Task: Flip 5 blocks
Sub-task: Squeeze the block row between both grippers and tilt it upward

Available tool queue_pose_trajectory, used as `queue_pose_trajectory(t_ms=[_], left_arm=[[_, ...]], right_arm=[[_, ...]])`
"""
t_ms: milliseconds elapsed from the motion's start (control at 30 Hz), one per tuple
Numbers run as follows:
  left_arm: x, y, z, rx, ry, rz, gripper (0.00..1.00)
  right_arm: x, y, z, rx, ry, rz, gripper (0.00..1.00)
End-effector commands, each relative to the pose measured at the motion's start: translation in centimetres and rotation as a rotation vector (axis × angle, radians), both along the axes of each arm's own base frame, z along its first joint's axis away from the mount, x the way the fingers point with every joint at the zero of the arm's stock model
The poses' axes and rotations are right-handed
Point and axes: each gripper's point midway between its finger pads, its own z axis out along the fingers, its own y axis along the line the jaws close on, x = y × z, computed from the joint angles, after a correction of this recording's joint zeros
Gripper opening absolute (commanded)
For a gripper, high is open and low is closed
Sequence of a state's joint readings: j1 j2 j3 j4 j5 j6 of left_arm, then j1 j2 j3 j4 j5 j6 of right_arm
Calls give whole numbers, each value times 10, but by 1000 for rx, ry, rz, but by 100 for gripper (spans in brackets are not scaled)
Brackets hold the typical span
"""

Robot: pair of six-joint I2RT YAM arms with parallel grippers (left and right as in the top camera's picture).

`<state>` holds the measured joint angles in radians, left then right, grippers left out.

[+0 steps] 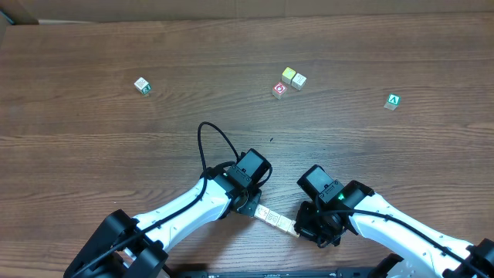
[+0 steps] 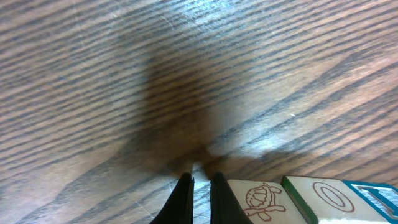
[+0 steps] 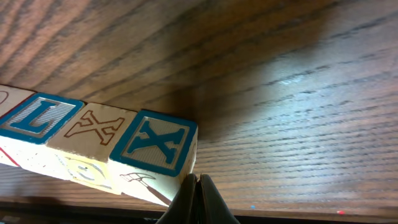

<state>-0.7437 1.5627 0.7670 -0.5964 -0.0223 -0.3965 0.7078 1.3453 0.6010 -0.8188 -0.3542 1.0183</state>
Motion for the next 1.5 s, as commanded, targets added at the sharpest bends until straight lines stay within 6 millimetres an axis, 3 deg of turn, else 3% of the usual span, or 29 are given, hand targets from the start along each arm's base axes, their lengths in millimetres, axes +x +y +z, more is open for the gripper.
queue_pose_trajectory(t_ms=[0,233,600,1067,1467], left_arm=[[5,7,-3,41,-25,-32,4],[6,7,-3,68,-46,-199,4],[17,12,-1,110,-100,-199,4],[-15,5,-5,45,38,-340,4],[-8,1,-4,34,9,-337,4]], right_arm=[[-1,4,2,20,0,-4,4],[1,6,2,24,-3,-16,4],[2,6,2,25,-3,-21,4],[2,6,2,25,-5,-22,4],[-1,10,3,27,3,-29,4]])
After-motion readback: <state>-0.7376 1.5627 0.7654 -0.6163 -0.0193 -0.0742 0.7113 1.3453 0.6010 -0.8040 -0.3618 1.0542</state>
